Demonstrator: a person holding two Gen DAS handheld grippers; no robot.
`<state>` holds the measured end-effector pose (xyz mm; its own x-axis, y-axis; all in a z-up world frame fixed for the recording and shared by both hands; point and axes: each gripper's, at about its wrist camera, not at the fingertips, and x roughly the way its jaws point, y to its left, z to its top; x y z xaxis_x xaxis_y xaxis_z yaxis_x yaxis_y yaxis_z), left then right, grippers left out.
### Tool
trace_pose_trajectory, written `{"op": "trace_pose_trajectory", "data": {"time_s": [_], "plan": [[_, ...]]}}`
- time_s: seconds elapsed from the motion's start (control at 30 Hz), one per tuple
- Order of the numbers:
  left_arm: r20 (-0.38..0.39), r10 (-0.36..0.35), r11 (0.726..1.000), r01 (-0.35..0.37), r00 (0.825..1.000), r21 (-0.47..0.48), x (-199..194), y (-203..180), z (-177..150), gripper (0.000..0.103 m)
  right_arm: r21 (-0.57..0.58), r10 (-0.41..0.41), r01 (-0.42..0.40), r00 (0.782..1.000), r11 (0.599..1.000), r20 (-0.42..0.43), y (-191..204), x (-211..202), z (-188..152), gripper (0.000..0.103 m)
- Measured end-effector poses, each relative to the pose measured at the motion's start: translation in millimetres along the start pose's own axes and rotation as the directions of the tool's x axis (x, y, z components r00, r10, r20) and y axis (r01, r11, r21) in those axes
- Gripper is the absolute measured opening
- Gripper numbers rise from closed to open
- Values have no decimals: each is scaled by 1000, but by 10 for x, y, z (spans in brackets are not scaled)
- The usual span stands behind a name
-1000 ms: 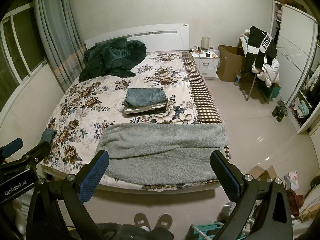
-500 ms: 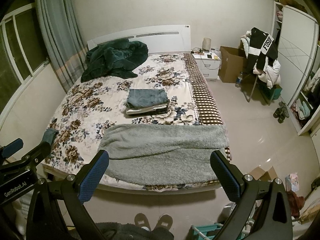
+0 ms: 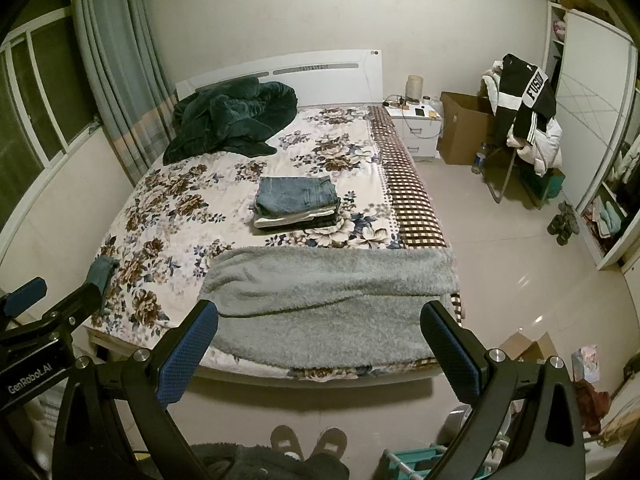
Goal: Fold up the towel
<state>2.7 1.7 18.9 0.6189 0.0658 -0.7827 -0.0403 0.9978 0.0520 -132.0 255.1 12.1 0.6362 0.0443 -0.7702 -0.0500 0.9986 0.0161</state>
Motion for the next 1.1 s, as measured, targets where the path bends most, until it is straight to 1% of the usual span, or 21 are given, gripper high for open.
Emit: {"op": "trace_pose_trajectory", "data": {"time_s": [0.17,0.3,0.37,0.53,0.67,0.8,0.83,0.87,0.97,1.07,1.1], "plan": [[-3,9,1000,-9,1000,-6,12,-10,39,96,6,4,-4,1000,1000,-12,98,0,83,103],[1,44,999,-44,999,-17,191,-98,106,96,19,-5,6,999,1000,-32,88,146,125,103],[-10,68,997,-68,998,-19,351,-176,85,96,38,-5,7,999,999,-53,-115,431,5,103],[-46,127,991,-128,991,-33,908,-285,148,96,79,-29,37,994,996,-105,-388,1053,38,103],[-64,161,986,-164,985,-37,1358,-335,205,96,124,-17,37,986,992,-165,-676,1670,39,103],[-101,186,981,-190,977,-32,1816,-254,173,96,115,-62,85,979,990,-193,-946,2322,-36,103],[-116,188,981,-193,975,-32,1940,-234,167,96,118,-67,92,978,989,-199,-1010,2472,-19,103],[-148,196,979,-203,969,-34,2138,-221,204,96,119,-76,102,975,988,-207,-1053,2644,2,103],[-219,185,978,-201,958,-53,2588,-123,257,96,135,-79,114,968,984,-240,-1185,3124,54,103],[-294,177,976,-207,939,-74,3137,-26,360,96,174,-65,120,954,977,-293,-1319,3723,127,103],[-322,173,974,-210,931,-85,3363,10,408,96,199,-52,119,948,973,-315,-1390,3972,167,103]]}}
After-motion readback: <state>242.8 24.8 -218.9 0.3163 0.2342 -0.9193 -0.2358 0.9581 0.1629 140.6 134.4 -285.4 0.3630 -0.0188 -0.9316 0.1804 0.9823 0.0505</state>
